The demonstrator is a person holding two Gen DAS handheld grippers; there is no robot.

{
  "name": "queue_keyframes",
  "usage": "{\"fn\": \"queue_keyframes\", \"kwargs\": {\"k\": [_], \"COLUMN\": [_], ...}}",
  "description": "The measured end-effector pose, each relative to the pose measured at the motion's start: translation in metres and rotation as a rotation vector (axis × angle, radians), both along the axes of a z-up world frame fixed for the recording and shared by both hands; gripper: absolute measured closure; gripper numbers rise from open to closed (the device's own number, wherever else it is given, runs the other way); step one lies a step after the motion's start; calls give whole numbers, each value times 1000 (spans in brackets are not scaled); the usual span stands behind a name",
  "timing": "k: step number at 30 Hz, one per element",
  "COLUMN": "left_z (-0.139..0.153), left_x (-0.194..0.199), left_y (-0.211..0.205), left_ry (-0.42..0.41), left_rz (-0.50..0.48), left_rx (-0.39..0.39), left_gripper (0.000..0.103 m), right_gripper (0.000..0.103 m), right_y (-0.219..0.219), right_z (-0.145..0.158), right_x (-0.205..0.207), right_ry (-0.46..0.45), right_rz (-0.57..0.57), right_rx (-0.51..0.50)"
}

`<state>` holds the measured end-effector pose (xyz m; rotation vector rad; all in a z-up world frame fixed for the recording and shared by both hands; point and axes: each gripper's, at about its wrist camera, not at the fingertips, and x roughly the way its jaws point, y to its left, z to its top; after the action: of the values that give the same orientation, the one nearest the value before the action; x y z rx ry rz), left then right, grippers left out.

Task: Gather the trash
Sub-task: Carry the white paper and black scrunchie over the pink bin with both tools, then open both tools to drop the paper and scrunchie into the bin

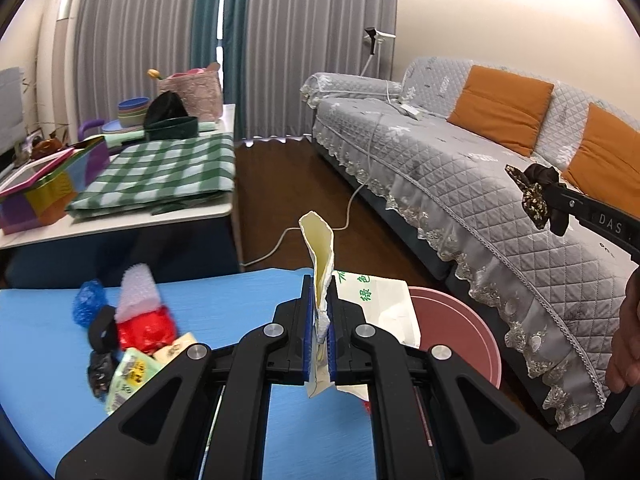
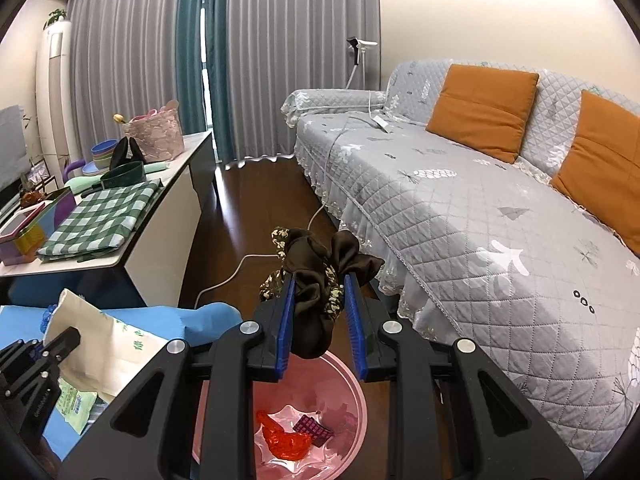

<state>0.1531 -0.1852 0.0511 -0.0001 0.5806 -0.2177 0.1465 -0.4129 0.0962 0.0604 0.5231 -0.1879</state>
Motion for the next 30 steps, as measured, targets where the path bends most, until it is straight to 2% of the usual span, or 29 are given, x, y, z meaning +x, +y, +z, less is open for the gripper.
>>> {"fn": "queue_keyframes", "kwargs": {"k": [16,28,30], "left_z": [-20,-34,-35], "left_x": [14,18,20], "left_y": [-46,-54,-54], "left_ry": [32,55,57], "left_rz": [-72,-83,-88], "left_rx": [10,17,15], "left_gripper": [98,98,98], "right_gripper": [78,78,74], "right_y": [-9,-6,-7], "right_z": [-11,-16,-17], "right_x": [8,15,16], "right_ry": [39,59,59], "right_rz": [-8,10,17], "right_rx": [18,32,45]}}
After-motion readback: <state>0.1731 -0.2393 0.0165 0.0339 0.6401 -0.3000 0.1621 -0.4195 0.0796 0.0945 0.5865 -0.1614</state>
